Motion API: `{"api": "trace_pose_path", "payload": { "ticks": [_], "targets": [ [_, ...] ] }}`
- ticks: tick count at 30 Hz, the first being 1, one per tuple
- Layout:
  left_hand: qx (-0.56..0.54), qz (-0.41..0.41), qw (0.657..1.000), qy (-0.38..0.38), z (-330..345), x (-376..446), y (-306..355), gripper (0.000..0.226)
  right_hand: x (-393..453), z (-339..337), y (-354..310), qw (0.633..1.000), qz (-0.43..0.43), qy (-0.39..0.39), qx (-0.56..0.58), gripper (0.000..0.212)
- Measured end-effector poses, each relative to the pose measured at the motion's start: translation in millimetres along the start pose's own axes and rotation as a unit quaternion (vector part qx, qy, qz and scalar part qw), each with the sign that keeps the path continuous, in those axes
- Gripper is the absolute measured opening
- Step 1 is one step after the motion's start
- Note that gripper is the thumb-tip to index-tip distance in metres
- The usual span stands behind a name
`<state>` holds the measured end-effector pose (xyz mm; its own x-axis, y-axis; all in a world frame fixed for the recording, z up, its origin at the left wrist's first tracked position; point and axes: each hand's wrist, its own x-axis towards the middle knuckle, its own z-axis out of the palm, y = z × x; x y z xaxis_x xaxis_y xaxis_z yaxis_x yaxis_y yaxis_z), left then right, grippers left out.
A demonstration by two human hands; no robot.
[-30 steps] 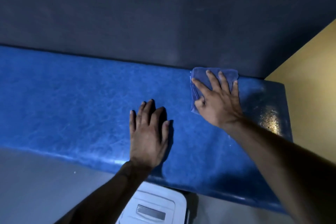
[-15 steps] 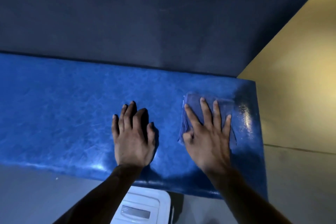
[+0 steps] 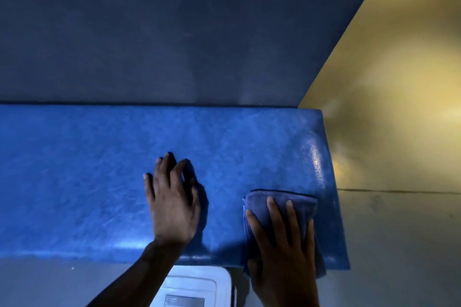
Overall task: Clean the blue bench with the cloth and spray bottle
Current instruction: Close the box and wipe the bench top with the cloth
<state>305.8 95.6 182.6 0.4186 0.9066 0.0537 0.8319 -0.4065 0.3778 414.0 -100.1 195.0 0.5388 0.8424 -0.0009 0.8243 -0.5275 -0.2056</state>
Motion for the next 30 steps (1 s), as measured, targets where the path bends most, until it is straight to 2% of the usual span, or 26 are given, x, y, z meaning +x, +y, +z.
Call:
{"api": "trace_pose_path", "payload": {
  "ticks": [4,8,12,18,24,30],
  "targets": [
    [-0.032,0.096,0.994,-0.028,10,-15,44,0.045,22,0,12,0.999,-0.012,-0.020,-0.024,0.078],
    [0.014,0.094,0.995,-0.034,26,-28,60,0.049,67,-2,36,0.999,-0.005,-0.014,-0.046,0.076],
    [0.025,0.093,0.995,-0.029,28,-28,59,0.050,128,-5,58,0.997,0.062,-0.036,-0.015,0.075],
    [0.026,0.087,0.996,-0.019,27,-30,62,0.048,206,-20,92,0.982,0.155,-0.068,0.089,0.077],
    [0.032,0.082,0.996,-0.022,29,-31,61,0.049,194,-18,95,0.984,0.138,-0.058,0.101,0.074],
    [0.020,0.077,0.997,-0.019,28,-32,62,0.049,107,-12,80,0.978,0.184,-0.017,0.092,0.067]
  ]
}}
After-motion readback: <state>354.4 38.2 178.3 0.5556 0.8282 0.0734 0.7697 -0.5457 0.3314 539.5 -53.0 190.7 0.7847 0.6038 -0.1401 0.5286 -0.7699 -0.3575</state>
